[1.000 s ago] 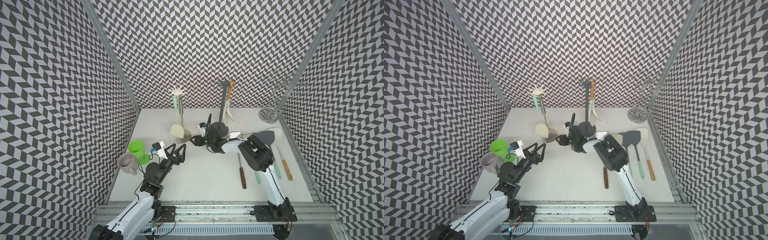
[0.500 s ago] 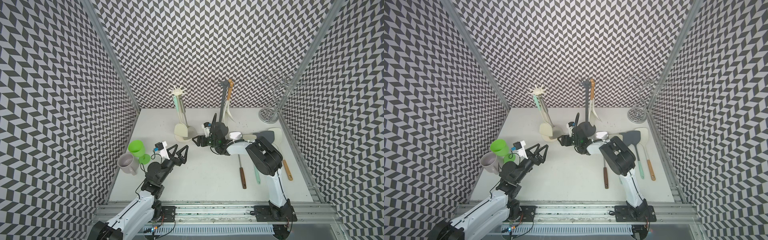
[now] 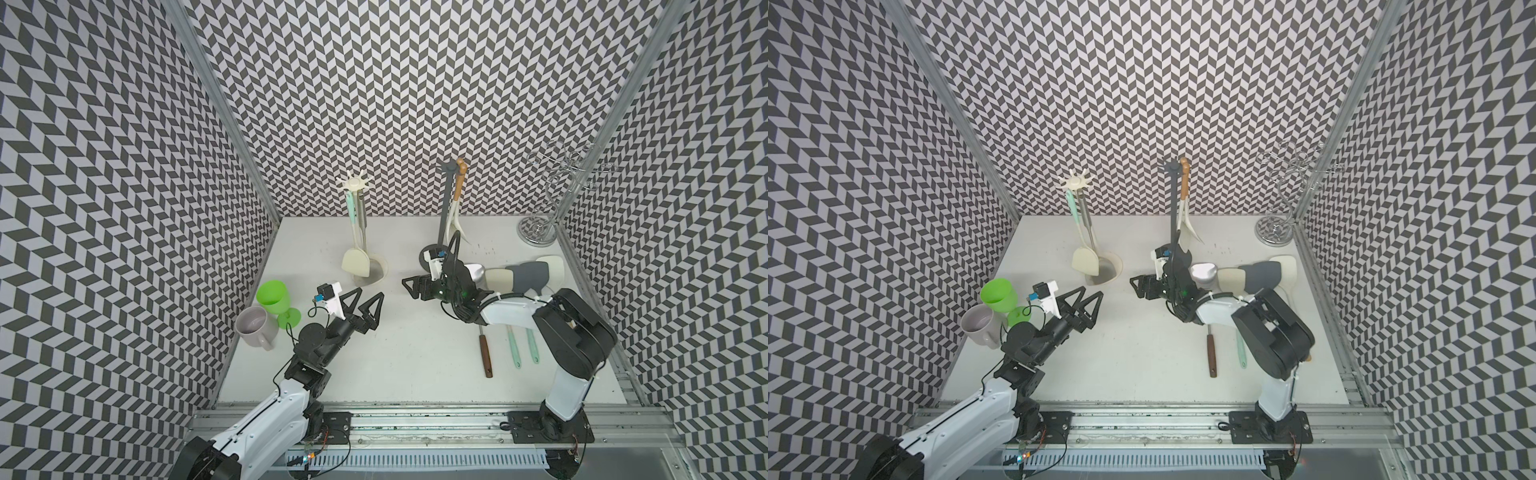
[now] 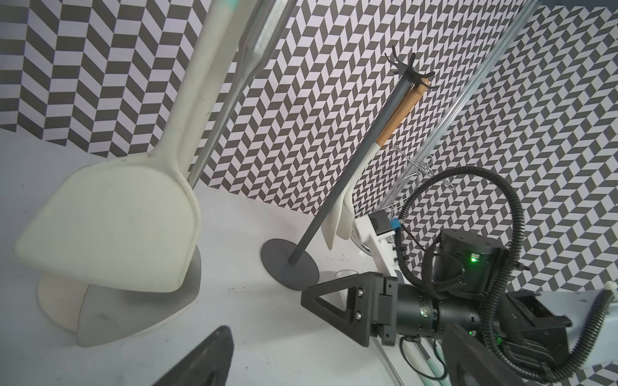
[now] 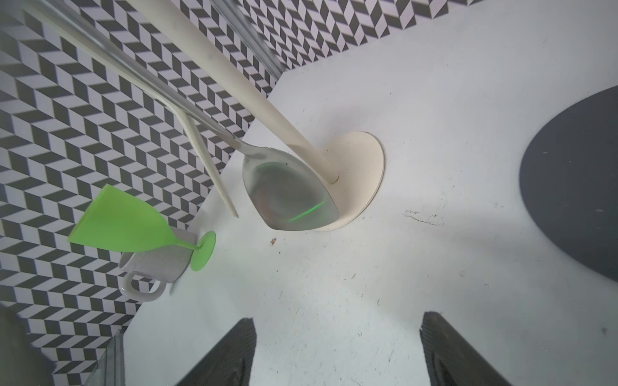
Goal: Take the spatula off the kitchen utensil rack
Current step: Take off the spatula from the rack.
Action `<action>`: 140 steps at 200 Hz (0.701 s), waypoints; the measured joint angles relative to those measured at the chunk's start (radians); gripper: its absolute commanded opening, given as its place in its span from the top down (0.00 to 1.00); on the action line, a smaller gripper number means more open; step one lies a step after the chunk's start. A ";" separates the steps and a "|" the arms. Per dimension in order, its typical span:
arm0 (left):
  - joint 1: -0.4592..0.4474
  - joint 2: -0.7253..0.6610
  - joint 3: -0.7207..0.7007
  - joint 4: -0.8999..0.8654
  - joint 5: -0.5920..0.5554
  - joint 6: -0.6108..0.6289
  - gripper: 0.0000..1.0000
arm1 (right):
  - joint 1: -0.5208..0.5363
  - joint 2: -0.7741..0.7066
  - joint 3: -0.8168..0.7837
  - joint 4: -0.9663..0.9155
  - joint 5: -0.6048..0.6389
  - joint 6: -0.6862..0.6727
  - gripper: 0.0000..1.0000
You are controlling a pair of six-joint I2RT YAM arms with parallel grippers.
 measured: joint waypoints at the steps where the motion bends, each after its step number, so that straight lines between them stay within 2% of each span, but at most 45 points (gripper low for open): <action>1: -0.001 0.000 0.001 0.000 0.000 0.000 0.01 | -0.001 -0.003 -0.003 0.000 0.001 -0.001 0.23; 28: -0.050 0.050 0.027 0.001 -0.002 0.018 0.01 | -0.041 -0.100 -0.068 -0.011 0.028 -0.021 0.27; 73: -0.146 0.228 0.152 -0.020 0.012 0.069 0.01 | -0.146 -0.222 -0.072 -0.056 0.067 -0.088 0.39; 102: -0.185 0.295 0.199 -0.034 0.027 0.095 0.01 | -0.237 -0.246 -0.014 -0.063 0.059 -0.135 0.44; 140: -0.193 0.307 0.201 -0.042 0.035 0.096 0.01 | -0.345 -0.235 0.102 -0.054 -0.003 -0.163 0.52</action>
